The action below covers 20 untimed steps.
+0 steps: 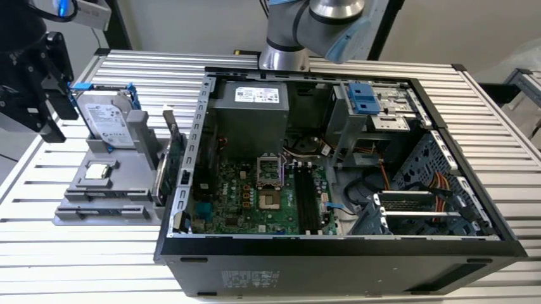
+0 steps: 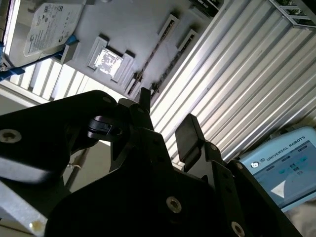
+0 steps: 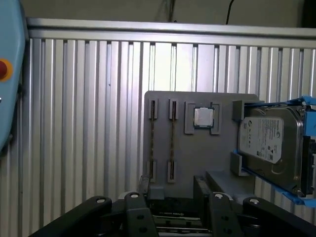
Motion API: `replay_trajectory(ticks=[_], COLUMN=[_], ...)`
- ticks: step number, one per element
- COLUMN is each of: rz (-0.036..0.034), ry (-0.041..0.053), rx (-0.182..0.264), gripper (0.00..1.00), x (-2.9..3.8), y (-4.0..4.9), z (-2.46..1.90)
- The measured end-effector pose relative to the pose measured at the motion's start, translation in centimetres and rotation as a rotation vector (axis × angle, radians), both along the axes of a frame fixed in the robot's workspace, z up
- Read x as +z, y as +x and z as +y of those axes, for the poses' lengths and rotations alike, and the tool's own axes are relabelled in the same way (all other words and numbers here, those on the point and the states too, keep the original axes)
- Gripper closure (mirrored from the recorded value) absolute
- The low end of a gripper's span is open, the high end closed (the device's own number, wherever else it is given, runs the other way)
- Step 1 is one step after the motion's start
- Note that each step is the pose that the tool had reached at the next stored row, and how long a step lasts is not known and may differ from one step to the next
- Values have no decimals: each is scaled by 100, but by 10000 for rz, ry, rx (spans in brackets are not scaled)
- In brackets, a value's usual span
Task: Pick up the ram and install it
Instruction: 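Pick up the ram and move it above insertion slot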
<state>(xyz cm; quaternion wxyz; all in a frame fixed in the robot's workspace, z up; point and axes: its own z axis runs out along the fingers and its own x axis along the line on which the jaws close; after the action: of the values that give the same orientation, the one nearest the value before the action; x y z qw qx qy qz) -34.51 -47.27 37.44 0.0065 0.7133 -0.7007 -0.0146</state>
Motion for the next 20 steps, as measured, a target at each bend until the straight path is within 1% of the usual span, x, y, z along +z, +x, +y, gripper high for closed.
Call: replay_trajectory(ticks=[20], rz=[0], ry=[0], rx=[-4], gripper=[0], x=[-77], y=[0], z=[2])
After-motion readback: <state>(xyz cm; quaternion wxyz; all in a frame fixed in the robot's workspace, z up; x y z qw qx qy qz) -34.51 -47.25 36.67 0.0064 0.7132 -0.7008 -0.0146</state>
